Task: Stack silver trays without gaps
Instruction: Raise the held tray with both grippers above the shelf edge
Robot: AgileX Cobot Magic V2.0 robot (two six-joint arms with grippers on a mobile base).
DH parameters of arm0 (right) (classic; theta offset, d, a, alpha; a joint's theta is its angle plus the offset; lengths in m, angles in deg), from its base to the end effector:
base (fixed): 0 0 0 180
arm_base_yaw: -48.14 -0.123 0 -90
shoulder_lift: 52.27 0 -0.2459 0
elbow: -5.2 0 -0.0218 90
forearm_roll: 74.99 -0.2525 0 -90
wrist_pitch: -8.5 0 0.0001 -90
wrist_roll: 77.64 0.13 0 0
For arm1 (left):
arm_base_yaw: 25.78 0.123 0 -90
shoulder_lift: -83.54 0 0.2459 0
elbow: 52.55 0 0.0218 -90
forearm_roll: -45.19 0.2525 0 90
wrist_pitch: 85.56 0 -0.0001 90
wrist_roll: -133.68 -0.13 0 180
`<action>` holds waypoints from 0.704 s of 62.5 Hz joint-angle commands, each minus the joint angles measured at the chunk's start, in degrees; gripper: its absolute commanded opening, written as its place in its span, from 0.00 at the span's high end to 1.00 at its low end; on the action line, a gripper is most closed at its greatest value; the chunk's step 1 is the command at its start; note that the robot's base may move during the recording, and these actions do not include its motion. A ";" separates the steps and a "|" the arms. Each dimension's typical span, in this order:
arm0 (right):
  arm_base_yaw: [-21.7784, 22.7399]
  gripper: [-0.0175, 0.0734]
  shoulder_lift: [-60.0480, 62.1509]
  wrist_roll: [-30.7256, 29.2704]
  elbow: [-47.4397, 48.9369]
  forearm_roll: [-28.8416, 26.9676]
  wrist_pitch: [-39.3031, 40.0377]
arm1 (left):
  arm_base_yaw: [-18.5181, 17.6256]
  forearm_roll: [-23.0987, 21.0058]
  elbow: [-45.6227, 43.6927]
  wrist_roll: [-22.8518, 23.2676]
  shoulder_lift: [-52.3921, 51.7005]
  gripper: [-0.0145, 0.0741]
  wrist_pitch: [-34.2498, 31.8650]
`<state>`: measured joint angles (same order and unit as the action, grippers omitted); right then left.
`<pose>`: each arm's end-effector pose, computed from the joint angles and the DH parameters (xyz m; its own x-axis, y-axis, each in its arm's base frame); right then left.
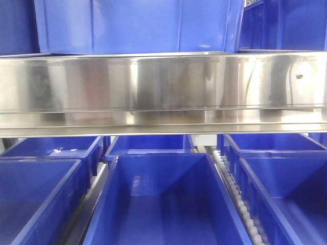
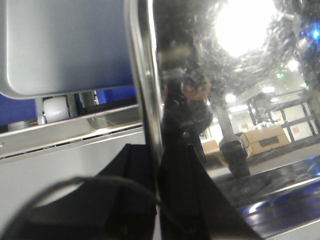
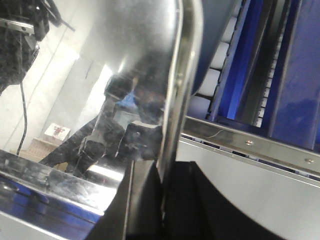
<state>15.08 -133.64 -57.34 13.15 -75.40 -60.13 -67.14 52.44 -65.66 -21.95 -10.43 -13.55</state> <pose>0.2331 0.1528 0.3565 -0.8110 -0.1110 -0.5744 -0.2834 0.9335 0.2198 0.2297 -0.1814 0.3578 -0.7956 0.2024 -0.5710 0.3287 0.9360 -0.1262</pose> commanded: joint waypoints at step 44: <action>5.74 0.75 -20.27 -0.68 18.90 -1.25 8.99 | 12.42 5.93 -15.10 -2.22 15.77 0.89 -5.83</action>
<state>19.99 -154.25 -57.34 29.48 -75.68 -55.78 -55.82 57.36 -78.94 -23.37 5.58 -15.83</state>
